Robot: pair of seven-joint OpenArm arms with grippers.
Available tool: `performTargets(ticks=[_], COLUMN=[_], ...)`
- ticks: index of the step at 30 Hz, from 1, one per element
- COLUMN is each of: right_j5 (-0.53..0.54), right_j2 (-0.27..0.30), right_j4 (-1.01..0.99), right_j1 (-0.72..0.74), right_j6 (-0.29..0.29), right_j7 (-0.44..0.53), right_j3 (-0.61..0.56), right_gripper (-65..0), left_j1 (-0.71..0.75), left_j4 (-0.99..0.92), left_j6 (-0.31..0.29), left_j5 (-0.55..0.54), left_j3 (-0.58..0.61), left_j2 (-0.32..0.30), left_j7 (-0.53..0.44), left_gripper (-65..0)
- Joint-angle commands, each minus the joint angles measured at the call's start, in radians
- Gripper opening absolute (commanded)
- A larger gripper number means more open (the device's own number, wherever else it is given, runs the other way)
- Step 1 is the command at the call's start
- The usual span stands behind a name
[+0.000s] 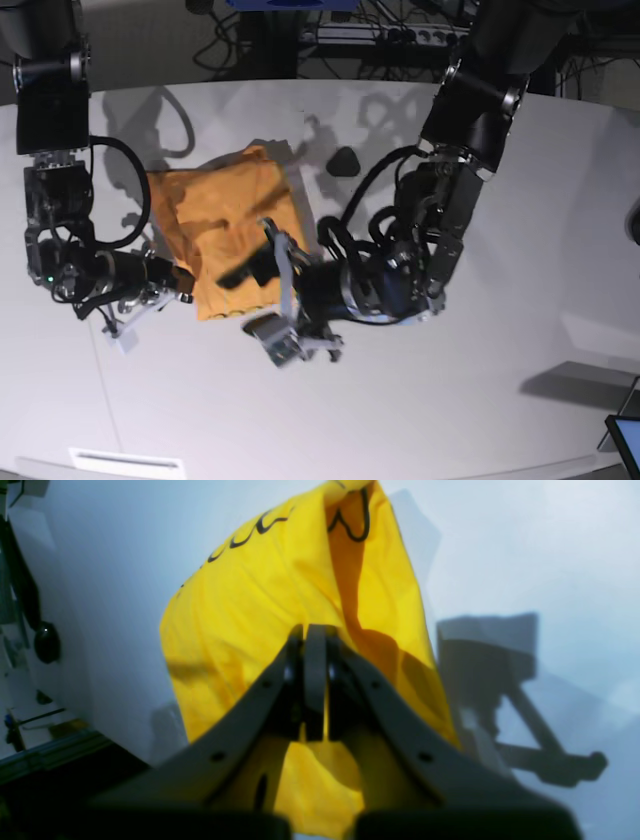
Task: Fold the T-shirt properly
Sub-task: 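Open the left gripper and pull it away from the folded shirt, then pinch opposite edges of the orange bundle with both grippers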
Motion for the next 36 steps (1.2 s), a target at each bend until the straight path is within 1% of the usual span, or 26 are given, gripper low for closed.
performTargets(ticks=[1,5,8,9,11,13,16,18,21,24,25,26,29,31,33,36], right_j5=[0.019,0.022,0.023,0.023,0.025,0.025,0.025,0.026,0.02,0.02,0.025,0.025,0.025,0.026,0.026,0.026], right_j2=[0.007,0.004,-0.006,-0.009,-0.017,-0.036,-0.046,-0.059,-0.092,-0.109,-0.114,-0.118,-0.121,-0.123,-0.135,-0.163], right_j4=[0.013,0.021,0.023,0.03,0.064,0.098,0.122,0.121,0.116,0.102,0.084,0.063,0.017,0.013,0.001,-0.105], right_j1=[0.03,0.03,0.036,0.036,0.031,0.03,0.025,0.01,-0.038,-0.066,-0.067,-0.067,-0.069,-0.069,-0.069,-0.061], right_j6=[0.004,0.004,0.004,0.004,0.004,0.004,0.004,0.004,0.004,0.004,0.004,0.004,0.004,0.004,0.006,0.007], right_j7=[0.006,0.011,0.009,0.008,0.005,0.003,0.002,0.0,-0.008,-0.001,-0.001,-0.001,0.0,0.011,0.028,0.031], right_j3=[0.007,0.005,0.005,0.005,0.005,0.004,0.004,0.004,0.004,0.005,0.005,0.005,0.007,0.007,0.007,0.007], right_gripper=[-65.0,-65.0,-65.0,-65.0,-64.9,-64.7,-64.7,-64.6,-64.6,-64.6,-63.3,-60.4,-48.5,-43.4,-40.3,-39.3], left_j1=[-0.026,-0.034,-0.041,-0.047,-0.051,-0.049,-0.044,-0.046,-0.044,-0.044,-0.046,-0.046,-0.049,-0.049,-0.049,-0.051], left_j4=[-0.013,-0.109,-0.178,-0.192,-0.208,-0.208,-0.208,-0.212,-0.212,-0.211,-0.208,-0.203,-0.203,-0.203,-0.203,-0.205], left_j6=[0.006,0.004,0.003,0.003,0.003,0.003,0.003,0.003,0.003,0.003,0.003,0.003,0.003,0.003,0.003,0.003], left_j5=[-0.002,-0.001,-0.001,-0.001,-0.001,-0.001,-0.001,-0.001,-0.001,-0.001,-0.001,-0.001,-0.001,-0.001,-0.001,-0.001], left_j3=[-0.047,-0.171,-0.202,-0.202,-0.194,-0.2,-0.192,-0.196,-0.199,-0.199,-0.199,-0.2,-0.2,-0.2,-0.2,-0.202], left_j2=[-0.002,-0.025,-0.055,-0.065,-0.088,-0.101,-0.128,-0.13,-0.131,-0.131,-0.131,-0.131,-0.131,-0.131,-0.131,-0.133], left_j7=[-0.019,-0.019,-0.022,-0.022,-0.024,-0.045,-0.099,-0.108,-0.108,-0.11,-0.11,-0.11,-0.11,-0.11,-0.11,-0.11], left_gripper=[-27.5,-28.2,-35.6,-38.8,-42.7,-43.0,-43.0,-43.0,-43.0,-43.0,-43.0,-43.0,-43.0,-43.0,-43.0,-43.0])
